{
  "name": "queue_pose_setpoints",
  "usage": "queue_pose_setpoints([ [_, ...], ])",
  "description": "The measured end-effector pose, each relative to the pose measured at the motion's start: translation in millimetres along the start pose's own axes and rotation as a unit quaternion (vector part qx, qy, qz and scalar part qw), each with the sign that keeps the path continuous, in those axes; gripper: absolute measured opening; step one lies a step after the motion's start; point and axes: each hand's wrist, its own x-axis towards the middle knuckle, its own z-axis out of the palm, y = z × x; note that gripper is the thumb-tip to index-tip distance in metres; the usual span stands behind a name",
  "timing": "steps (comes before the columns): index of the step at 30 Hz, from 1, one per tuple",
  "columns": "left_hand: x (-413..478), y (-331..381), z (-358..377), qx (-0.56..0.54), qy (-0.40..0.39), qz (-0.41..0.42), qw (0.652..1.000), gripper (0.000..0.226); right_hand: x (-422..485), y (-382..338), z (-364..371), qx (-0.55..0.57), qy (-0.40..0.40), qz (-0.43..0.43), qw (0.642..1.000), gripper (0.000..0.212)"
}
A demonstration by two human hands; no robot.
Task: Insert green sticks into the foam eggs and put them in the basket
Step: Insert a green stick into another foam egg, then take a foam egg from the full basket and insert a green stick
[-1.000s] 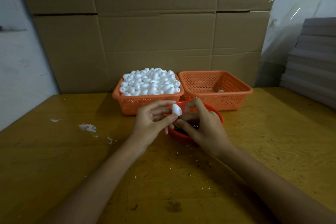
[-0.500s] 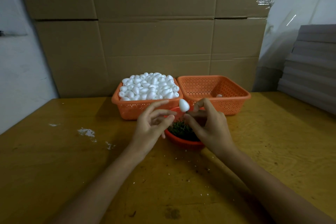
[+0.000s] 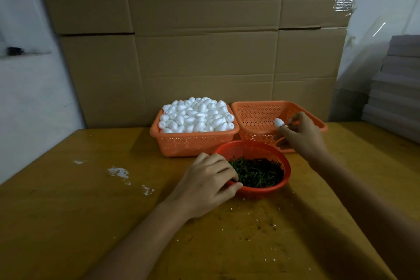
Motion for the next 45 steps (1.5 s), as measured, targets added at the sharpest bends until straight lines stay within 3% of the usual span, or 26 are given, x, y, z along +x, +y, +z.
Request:
queue_pose_setpoints([
  [11, 0.1, 1.5, -2.0, 0.016, -0.004, 0.005, 1.0, 0.039, 23.5, 0.1, 0.9, -0.037, -0.015, 0.035, 0.999, 0.022],
  [16, -0.4, 0.6, 0.3, 0.02, 0.012, 0.017, 1.0, 0.035, 23.2, -1.2, 1.1, -0.037, -0.011, 0.024, 0.999, 0.034],
  [19, -0.1, 0.3, 1.5, 0.023, 0.02, 0.019, 0.999, 0.034, 13.6, -2.3, 0.4, -0.092, 0.048, -0.003, 0.995, 0.041],
  [22, -0.1, 0.1, 2.4, 0.019, 0.017, 0.019, 0.999, 0.033, -11.6, -11.5, 3.7, -0.145, 0.119, -0.093, 0.978, 0.034],
  [24, -0.1, -0.1, 3.0, 0.019, 0.017, 0.021, 0.999, 0.034, -36.1, -20.6, 13.4, -0.163, 0.061, -0.16, 0.972, 0.024],
  [26, 0.4, 0.6, 3.7, 0.03, 0.021, 0.022, 0.999, 0.034, -59.2, -27.2, 27.1, -0.213, -0.07, -0.211, 0.952, 0.016],
  [29, -0.8, 1.7, 4.3, 0.045, 0.044, 0.019, 0.998, 0.033, -79.8, -26.9, 41.7, -0.262, -0.24, -0.24, 0.904, 0.024],
  [33, 2.6, -2.4, -0.4, 0.028, 0.133, -0.033, 0.99, 0.023, -80.2, -20.9, 41.2, -0.297, -0.243, -0.241, 0.892, 0.024],
  [36, 11.6, -11.8, -4.1, 0.047, 0.192, -0.126, 0.972, 0.014, -83.5, -17.1, 42.7, -0.322, -0.24, -0.246, 0.882, 0.027],
  [40, 27.5, -36.9, -7.0, 0.109, 0.101, -0.258, 0.955, 0.04, -85.6, -17.9, 42.8, -0.334, -0.24, -0.24, 0.88, 0.03],
  [45, 43.6, -68.7, -7.6, 0.19, -0.004, -0.273, 0.943, 0.045, -87.5, -16.9, 42.5, -0.339, -0.243, -0.233, 0.879, 0.033],
])
